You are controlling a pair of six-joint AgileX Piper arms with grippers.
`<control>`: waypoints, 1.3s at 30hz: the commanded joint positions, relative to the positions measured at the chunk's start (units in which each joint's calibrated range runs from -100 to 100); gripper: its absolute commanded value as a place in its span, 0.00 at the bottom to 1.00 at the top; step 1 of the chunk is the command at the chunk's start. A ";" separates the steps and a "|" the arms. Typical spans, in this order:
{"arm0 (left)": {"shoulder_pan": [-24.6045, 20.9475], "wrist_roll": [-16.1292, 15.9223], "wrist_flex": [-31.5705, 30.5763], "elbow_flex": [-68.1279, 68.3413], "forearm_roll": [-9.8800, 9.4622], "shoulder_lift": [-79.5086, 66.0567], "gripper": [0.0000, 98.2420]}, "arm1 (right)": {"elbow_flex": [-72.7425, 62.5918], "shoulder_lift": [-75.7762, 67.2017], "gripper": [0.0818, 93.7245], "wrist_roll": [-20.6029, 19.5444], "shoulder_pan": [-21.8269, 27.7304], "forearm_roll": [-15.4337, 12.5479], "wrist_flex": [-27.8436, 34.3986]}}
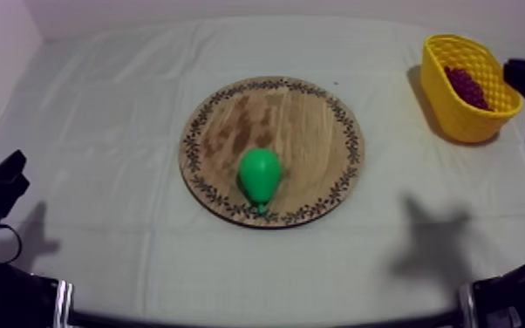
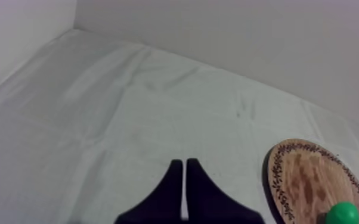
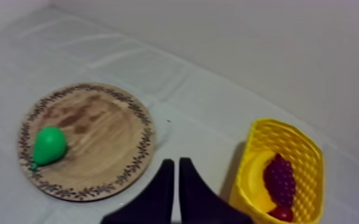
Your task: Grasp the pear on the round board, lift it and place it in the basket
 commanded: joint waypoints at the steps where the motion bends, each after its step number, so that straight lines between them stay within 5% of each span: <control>1: 0.01 -0.01 -0.01 0.00 -0.02 0.00 0.00 | -11.79 8.91 0.01 -1.14 -3.74 0.73 4.62; 13: 0.01 -0.01 -0.01 0.00 -0.02 0.00 0.00 | -30.79 28.21 0.00 -6.84 -13.79 5.10 22.04; 19: 0.01 -0.01 -0.01 0.00 -0.02 0.00 0.00 | -38.23 36.74 0.00 -9.71 -16.38 5.14 29.68; 39: 0.01 -0.01 -0.01 0.00 -0.02 0.00 0.00 | -59.33 61.32 0.00 -24.60 -23.87 8.95 43.92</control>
